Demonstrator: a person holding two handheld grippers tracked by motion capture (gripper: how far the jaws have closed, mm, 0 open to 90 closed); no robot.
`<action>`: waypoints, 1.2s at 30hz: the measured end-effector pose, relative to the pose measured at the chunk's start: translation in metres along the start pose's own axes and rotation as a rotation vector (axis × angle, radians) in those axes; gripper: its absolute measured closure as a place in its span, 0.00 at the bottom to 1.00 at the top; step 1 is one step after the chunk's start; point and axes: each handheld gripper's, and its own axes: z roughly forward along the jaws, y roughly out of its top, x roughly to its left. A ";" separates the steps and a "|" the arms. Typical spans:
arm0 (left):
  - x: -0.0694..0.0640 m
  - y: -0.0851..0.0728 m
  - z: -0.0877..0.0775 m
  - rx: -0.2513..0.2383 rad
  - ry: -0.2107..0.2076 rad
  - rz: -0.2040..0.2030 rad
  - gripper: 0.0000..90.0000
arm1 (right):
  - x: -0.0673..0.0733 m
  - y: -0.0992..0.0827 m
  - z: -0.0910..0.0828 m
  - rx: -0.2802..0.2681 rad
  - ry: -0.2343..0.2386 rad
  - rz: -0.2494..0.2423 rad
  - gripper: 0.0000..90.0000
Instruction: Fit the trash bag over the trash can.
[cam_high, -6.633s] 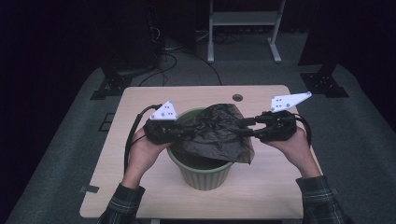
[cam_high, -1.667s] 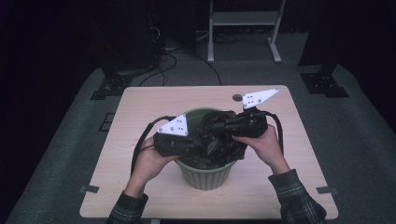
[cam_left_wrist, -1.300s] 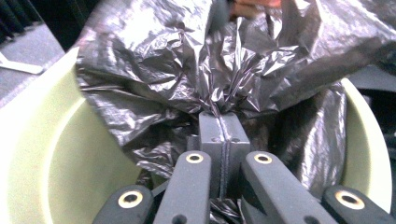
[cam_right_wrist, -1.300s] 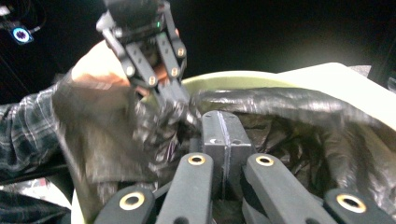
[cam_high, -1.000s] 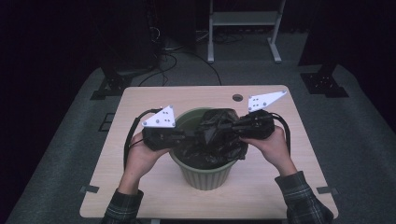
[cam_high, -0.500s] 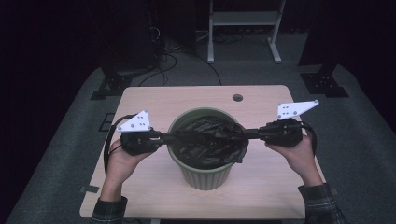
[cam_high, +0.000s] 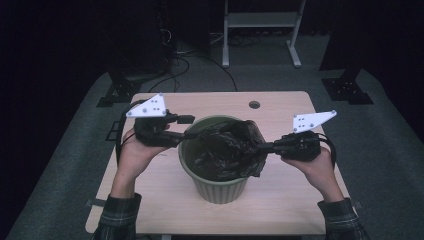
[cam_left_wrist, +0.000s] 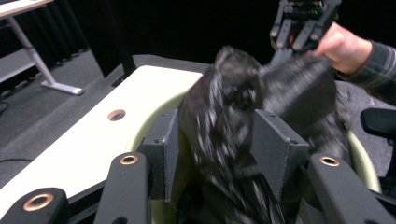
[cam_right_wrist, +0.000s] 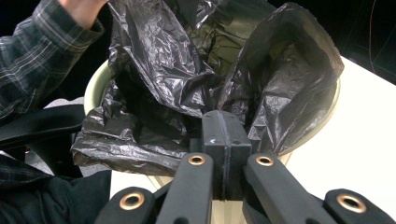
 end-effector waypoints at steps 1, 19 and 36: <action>0.003 0.003 0.004 0.005 -0.009 0.004 0.56 | 0.000 -0.001 0.000 -0.002 0.002 0.001 1.00; 0.018 0.014 0.079 0.101 -0.151 -0.014 0.94 | 0.000 0.000 0.002 -0.013 0.022 -0.007 1.00; 0.022 -0.017 -0.032 0.003 0.102 -0.041 1.00 | 0.013 0.006 -0.021 0.016 -0.051 -0.036 1.00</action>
